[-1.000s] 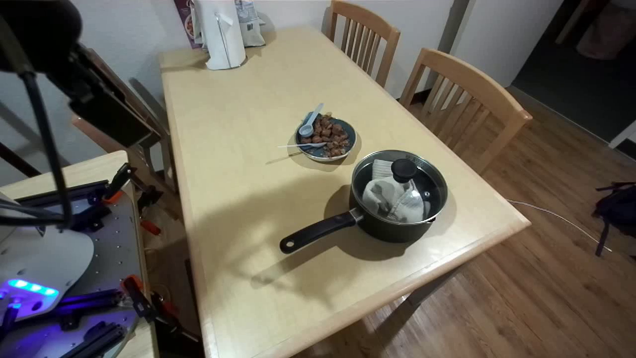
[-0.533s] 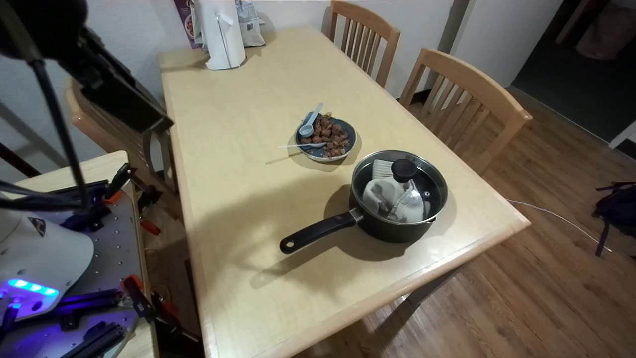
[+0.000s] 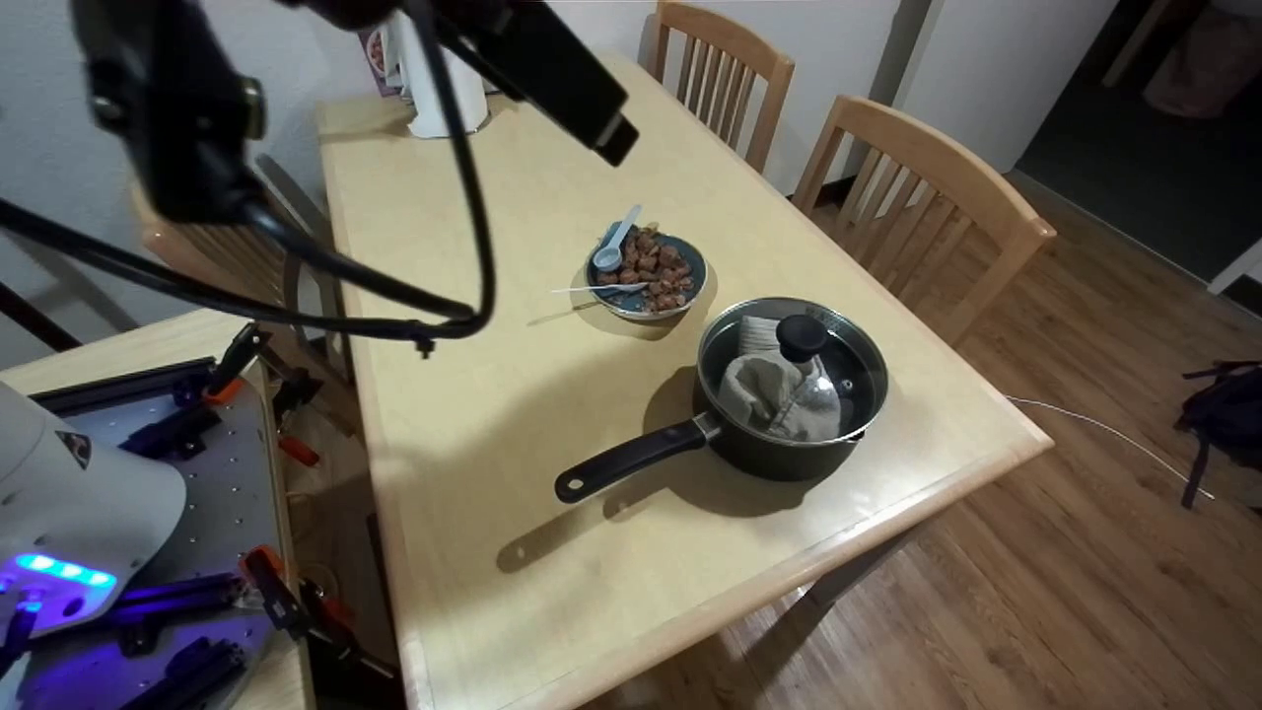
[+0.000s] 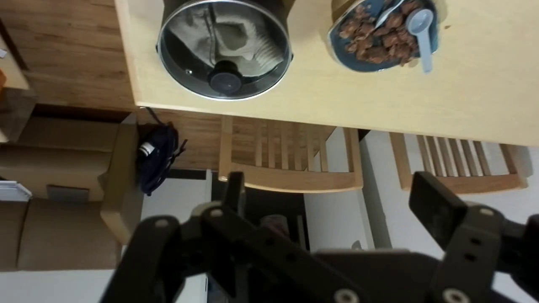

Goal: Remove the glass lid from the black pot on the right, place the grey measuring spoon inside the black pot

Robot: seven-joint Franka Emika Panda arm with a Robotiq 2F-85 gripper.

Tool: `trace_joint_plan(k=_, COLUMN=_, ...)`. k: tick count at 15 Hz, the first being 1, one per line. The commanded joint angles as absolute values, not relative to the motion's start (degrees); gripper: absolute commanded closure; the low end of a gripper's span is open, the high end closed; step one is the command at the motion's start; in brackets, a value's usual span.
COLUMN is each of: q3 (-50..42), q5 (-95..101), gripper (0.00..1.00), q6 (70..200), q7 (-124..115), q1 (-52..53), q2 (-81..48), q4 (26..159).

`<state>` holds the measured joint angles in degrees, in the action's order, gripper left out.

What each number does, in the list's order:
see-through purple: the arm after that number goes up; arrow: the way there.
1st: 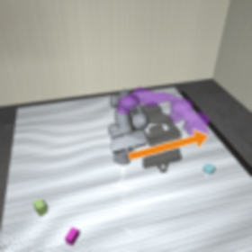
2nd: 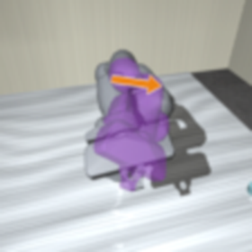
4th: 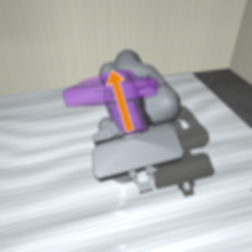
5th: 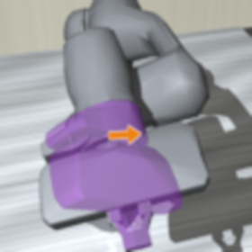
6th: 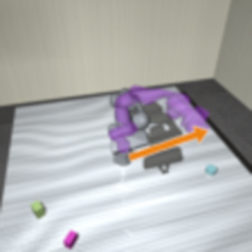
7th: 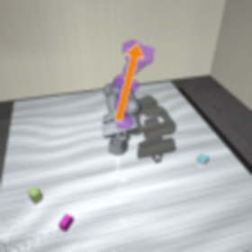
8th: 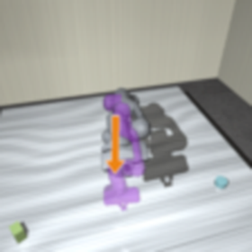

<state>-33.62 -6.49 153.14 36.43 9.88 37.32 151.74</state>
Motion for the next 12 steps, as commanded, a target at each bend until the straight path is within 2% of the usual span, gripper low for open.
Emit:
trace_joint_plan(k=1, q3=-33.8, q5=-8.7, gripper=0.00, q6=155.9, q7=37.5, q1=11.2, q2=34.2, q4=150.7)
trace_joint_plan(k=4, q3=-35.5, q5=-10.3, gripper=0.00, q6=158.3, q7=38.3, q1=14.3, q2=30.1, q4=148.8)
trace_joint_plan(k=6, q3=-30.4, q5=-5.5, gripper=0.00, q6=165.5, q7=34.3, q1=8.9, q2=24.2, q4=148.6)
trace_joint_plan(k=10, q3=-25.9, q5=-1.8, gripper=0.00, q6=175.2, q7=29.3, q1=4.1, q2=12.1, q4=144.7)
trace_joint_plan(k=12, q3=-24.6, q5=1.2, gripper=0.00, q6=169.9, q7=27.3, q1=2.1, q2=6.0, q4=140.6)
